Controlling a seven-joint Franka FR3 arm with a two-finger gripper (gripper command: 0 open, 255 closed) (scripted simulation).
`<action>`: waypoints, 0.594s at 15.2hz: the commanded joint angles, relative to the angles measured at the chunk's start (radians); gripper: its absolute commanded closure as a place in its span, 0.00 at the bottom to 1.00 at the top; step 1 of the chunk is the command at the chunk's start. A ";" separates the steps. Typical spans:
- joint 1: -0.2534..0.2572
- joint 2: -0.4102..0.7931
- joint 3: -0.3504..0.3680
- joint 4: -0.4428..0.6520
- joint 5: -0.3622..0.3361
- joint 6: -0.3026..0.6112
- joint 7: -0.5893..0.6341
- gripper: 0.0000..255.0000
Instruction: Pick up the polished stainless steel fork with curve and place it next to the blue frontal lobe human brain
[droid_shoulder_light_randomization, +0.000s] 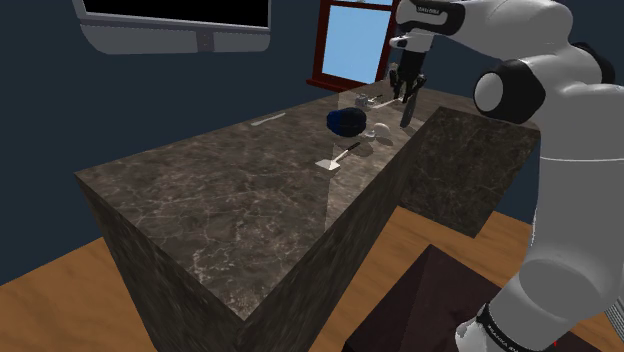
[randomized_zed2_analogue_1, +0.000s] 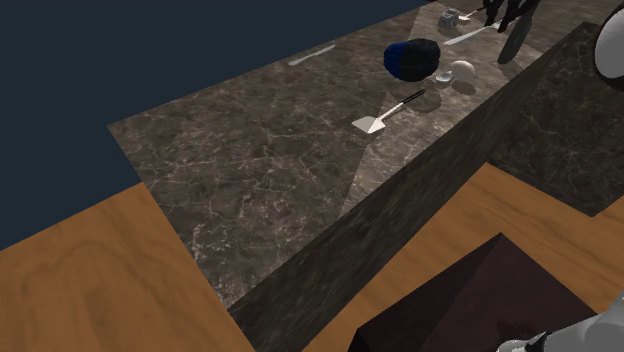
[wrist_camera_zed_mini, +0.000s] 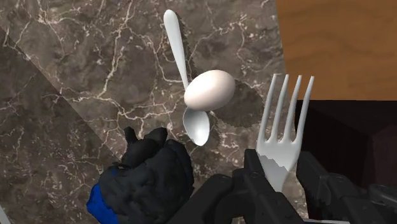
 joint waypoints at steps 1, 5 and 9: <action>0.005 -0.007 0.000 -0.038 -0.003 0.032 -0.002 1.00; 0.022 -0.029 -0.001 -0.127 -0.011 0.099 -0.002 1.00; 0.034 -0.043 -0.001 -0.203 -0.017 0.161 -0.001 1.00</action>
